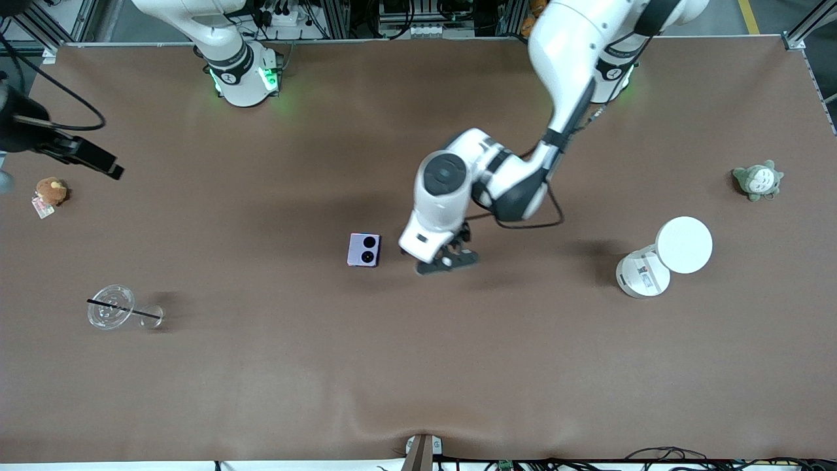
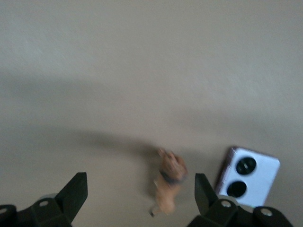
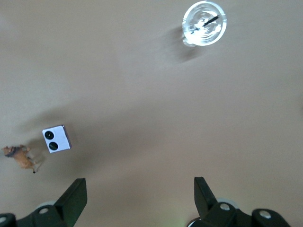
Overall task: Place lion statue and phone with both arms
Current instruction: 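Move the left gripper over the brown lion figurine, then grasp the lion with the left gripper while the right gripper reaches the phone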
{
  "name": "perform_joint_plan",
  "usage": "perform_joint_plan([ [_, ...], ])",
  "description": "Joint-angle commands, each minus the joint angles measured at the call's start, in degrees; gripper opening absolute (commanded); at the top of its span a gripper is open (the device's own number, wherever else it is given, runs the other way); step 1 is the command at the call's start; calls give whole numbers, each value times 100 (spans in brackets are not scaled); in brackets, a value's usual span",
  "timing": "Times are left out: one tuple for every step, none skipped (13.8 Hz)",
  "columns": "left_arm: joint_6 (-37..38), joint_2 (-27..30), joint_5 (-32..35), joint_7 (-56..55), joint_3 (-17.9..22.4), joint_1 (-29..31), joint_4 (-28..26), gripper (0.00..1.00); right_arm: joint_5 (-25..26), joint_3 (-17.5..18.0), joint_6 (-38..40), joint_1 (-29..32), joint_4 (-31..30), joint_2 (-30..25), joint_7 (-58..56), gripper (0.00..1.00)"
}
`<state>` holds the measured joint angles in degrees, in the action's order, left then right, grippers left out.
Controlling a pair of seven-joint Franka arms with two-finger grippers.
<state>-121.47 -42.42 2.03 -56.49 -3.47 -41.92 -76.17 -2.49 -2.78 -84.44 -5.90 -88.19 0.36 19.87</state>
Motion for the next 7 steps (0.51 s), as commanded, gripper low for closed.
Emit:
perform_joint_plan([
  [19,-125,44,-265,118,-315,59,100,-23,-38,-11,-367,91,236,61,100],
  [-16,-291,52,-388,144,-438,67,100,-15,-38,-11,-429,91,306,52,100],
  [-138,-354,52,-398,171,-500,59,100,-32,-30,-37,-499,91,359,-61,100],
  [-192,-406,87,-389,180,-527,41,100,-41,-38,-116,-526,82,403,-410,100],
  [-201,-494,227,-398,171,-527,41,100,-50,-38,-151,-491,74,447,-805,100],
  [-262,-608,333,-407,171,-527,50,100,-93,-38,-160,-456,65,544,-1166,100],
  [-367,-661,334,-416,171,-527,50,97,-198,-47,-195,-447,56,623,-1378,100],
])
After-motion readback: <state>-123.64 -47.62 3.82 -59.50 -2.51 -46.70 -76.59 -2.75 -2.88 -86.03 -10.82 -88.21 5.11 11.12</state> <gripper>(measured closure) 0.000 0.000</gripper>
